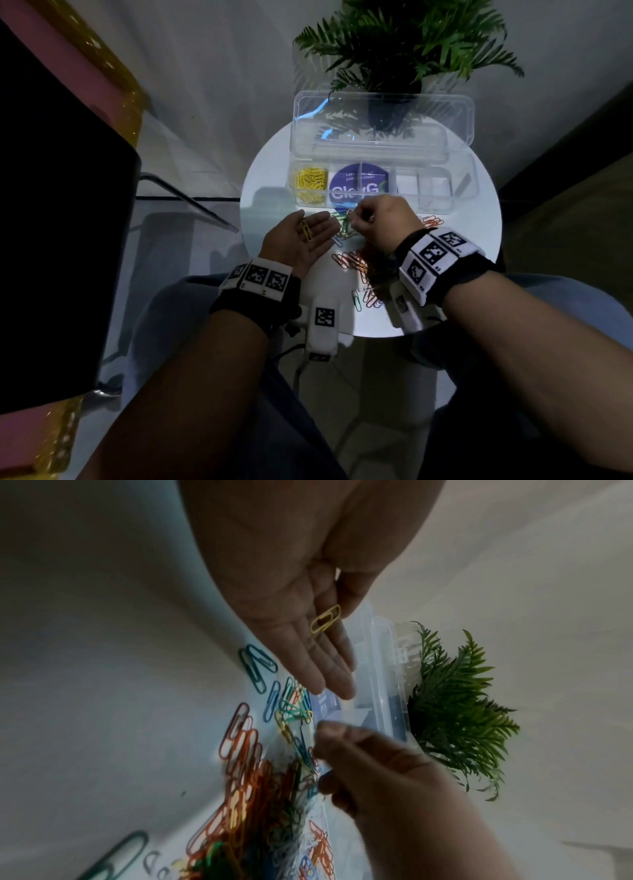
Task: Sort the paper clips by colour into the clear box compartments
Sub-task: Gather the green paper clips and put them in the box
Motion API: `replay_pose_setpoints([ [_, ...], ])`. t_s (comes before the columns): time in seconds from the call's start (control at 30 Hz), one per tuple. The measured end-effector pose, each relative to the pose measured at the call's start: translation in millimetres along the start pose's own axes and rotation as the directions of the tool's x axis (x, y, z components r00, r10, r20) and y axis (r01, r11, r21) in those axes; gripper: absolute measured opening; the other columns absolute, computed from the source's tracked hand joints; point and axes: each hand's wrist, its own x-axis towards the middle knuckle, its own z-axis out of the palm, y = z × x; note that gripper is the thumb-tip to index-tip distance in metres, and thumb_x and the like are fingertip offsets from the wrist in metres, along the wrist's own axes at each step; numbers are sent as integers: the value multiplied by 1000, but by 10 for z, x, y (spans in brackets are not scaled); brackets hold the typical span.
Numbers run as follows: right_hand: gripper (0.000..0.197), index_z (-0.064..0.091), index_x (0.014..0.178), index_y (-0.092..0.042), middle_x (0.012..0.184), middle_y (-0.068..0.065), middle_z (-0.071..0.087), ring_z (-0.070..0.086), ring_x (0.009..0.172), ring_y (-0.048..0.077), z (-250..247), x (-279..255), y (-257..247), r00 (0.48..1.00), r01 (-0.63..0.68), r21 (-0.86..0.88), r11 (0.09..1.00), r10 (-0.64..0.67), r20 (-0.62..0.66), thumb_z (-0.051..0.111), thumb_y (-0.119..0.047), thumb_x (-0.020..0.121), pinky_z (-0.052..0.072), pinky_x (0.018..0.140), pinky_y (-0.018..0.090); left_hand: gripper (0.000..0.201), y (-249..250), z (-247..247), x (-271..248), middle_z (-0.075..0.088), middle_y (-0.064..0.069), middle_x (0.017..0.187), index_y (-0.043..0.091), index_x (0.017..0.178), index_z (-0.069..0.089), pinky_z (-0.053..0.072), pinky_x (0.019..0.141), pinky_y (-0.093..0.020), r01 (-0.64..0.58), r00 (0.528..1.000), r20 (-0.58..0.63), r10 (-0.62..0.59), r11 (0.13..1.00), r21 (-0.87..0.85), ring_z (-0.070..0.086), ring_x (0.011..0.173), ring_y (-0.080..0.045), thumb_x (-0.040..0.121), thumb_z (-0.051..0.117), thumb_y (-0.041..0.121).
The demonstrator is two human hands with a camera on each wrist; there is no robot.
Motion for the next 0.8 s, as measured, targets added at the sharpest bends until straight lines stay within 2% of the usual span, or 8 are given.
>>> replay_pose_setpoints([
  [0.07, 18, 68, 100, -8, 107, 12, 65, 59, 98, 24, 75, -15, 77, 996, 9, -160, 987, 5, 84, 60, -16, 86, 41, 83, 24, 39, 8, -27, 12, 73, -3, 70, 7, 90, 61, 52, 70, -23, -8, 1000, -18, 7, 1000, -5, 69, 71, -12, 100, 30, 28],
  [0.13, 22, 67, 103, -10, 111, 12, 61, 57, 104, 26, 127, -13, 101, 995, 23, -225, 974, 0, 101, 62, -21, 85, 43, 89, 29, 40, 17, -39, 15, 73, -3, 70, 7, 90, 62, 51, 73, -24, -13, 1000, -23, 12, 1000, -10, 67, 75, -13, 100, 30, 28],
  [0.27, 20, 64, 102, -9, 110, 13, 56, 56, 104, 31, 174, 3, 57, 990, 81, -328, 941, -36, 139, 55, -21, 89, 46, 87, 35, 40, 20, -54, 23, 73, -4, 71, 6, 90, 62, 51, 74, -25, -21, 999, -35, 21, 1000, -5, 70, 69, -12, 100, 30, 27],
  [0.37, 26, 58, 107, -4, 111, 15, 52, 58, 101, 34, 193, 0, 50, 985, 108, -387, 916, -45, 168, 44, -22, 94, 47, 82, 38, 39, 19, -52, 21, 73, -6, 73, 5, 90, 62, 50, 76, -25, -22, 999, -41, 22, 1000, -3, 66, 78, -15, 100, 30, 27],
  [0.5, 25, 54, 108, -4, 110, 15, 52, 58, 98, 33, 173, 6, 82, 980, 74, -335, 939, -7, 198, 42, -22, 94, 44, 80, 36, 40, 17, -47, 13, 65, -10, 89, 5, 89, 61, 48, 78, -27, -31, 998, -64, 30, 999, -22, 63, 82, -17, 100, 29, 27],
  [0.6, 21, 54, 104, -3, 107, 17, 55, 56, 96, 32, 87, -9, 111, 987, 53, -253, 966, -11, 163, 49, -20, 91, 39, 77, 31, 40, 11, -52, 17, 64, -10, 90, 4, 89, 60, 48, 77, -27, -38, 995, -92, 35, 999, -33, 62, 82, -18, 101, 29, 28],
  [0.7, 14, 57, 92, -3, 96, 18, 62, 57, 91, 31, -36, -48, 118, 998, 29, -185, 982, -19, 53, 56, -15, 87, 35, 70, 26, 42, -1, -71, 44, 64, -11, 90, 4, 89, 60, 49, 76, -28, -30, 993, -117, 24, 998, -52, 62, 87, -20, 101, 29, 29],
  [0.8, 14, 57, 98, -4, 97, 16, 65, 58, 92, 31, -75, -64, 102, 997, 68, -193, 979, -62, 36, 56, -9, 85, 38, 70, 28, 43, -18, -69, 66, 64, -12, 89, 3, 89, 60, 49, 77, -28, -21, 992, -123, 16, 999, -47, 62, 85, -20, 101, 29, 29],
])
